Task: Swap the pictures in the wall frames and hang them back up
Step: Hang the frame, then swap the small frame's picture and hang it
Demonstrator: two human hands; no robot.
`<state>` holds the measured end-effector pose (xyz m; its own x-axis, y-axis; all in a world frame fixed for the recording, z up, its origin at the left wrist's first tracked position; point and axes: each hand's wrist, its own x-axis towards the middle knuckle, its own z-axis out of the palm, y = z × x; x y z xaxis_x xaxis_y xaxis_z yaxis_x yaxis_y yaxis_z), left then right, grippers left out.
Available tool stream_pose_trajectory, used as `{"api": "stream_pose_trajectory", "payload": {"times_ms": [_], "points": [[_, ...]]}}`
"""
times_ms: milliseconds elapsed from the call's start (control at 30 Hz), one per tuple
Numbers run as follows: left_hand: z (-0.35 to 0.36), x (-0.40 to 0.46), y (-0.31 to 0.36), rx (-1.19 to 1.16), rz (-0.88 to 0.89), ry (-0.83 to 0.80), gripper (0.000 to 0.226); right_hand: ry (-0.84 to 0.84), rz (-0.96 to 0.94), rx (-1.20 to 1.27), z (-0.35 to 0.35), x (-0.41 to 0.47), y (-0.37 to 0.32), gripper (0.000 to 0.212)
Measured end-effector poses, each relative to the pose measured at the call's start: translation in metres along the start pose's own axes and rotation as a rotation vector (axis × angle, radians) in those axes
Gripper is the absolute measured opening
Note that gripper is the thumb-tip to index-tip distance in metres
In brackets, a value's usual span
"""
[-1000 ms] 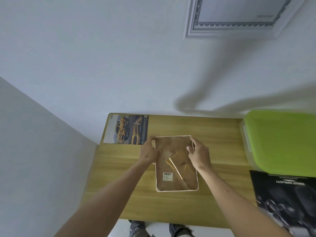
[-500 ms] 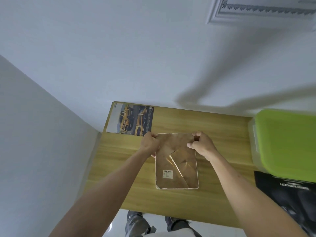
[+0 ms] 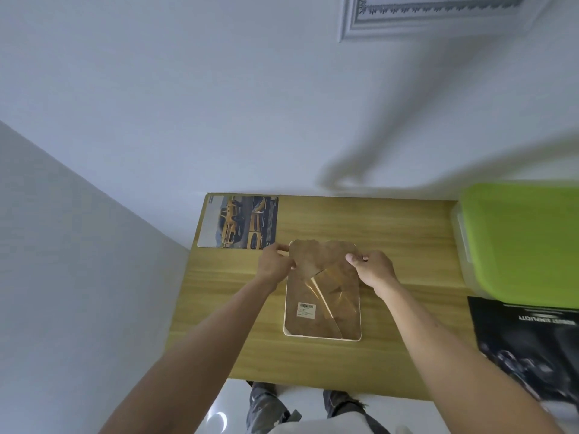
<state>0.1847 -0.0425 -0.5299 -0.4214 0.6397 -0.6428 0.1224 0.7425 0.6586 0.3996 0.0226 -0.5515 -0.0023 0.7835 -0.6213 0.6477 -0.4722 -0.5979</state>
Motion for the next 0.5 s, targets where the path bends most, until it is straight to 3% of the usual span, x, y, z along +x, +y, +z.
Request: {"api": "stream_pose_trajectory", "payload": {"times_ms": [67,300,433,500], "points": [[0.003,-0.008,-0.007,-0.039,-0.022,-0.024,0.036,-0.011,-0.006,0.048,-0.003,-0.002,0.005,0.034],[0.005,-0.029,-0.026,-0.033,-0.020,-0.015,0.013,-0.078,0.011,0.192,-0.016,-0.014,0.005,0.048],[0.005,-0.040,-0.017,-0.130,0.008,-0.010,0.011,-0.040,-0.014,0.236,-0.017,-0.016,0.013,0.032],[0.005,-0.041,-0.012,-0.146,0.020,-0.002,0.008,-0.042,-0.084,0.227,-0.021,-0.019,0.019,0.039]]}}
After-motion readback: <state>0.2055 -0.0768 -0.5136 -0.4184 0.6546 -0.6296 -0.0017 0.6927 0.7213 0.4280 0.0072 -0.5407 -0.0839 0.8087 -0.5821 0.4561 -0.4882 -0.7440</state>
